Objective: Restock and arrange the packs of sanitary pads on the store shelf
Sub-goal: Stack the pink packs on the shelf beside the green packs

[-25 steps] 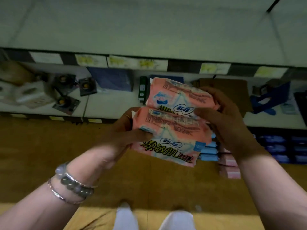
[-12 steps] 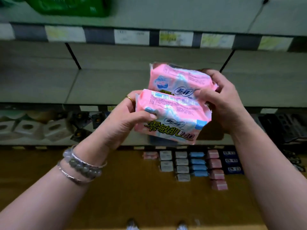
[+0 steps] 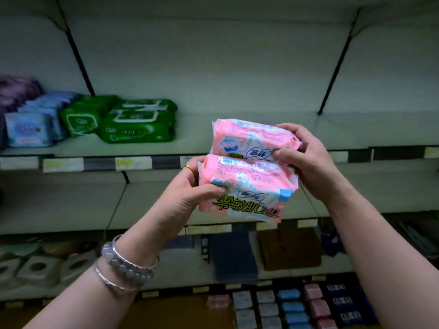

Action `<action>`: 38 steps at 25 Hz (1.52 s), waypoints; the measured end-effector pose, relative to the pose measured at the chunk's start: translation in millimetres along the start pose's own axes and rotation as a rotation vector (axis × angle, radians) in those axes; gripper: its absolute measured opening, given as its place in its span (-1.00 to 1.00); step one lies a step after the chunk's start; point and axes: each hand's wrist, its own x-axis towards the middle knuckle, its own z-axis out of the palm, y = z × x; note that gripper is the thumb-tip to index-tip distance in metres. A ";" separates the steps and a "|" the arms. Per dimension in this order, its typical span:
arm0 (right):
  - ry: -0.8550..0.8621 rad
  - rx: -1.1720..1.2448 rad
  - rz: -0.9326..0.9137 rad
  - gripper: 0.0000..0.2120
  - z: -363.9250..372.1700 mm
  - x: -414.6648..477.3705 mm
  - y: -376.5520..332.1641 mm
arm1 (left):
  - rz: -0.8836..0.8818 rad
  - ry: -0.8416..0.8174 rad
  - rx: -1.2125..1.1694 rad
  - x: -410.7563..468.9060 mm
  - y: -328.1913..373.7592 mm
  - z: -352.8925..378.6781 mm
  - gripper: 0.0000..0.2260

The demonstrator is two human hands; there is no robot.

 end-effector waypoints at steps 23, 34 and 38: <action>-0.125 -0.063 0.315 -0.55 -75.4 264.4 112.8 | -0.082 0.285 0.146 252.9 -44.9 -35.8 -0.61; -0.449 -0.238 0.253 0.07 -69.0 240.0 108.3 | -0.164 0.113 0.330 273.3 -59.4 -64.8 -0.41; -0.393 -0.276 0.103 0.06 -56.7 255.2 132.2 | -0.133 0.076 0.306 287.7 -63.0 -70.7 -0.19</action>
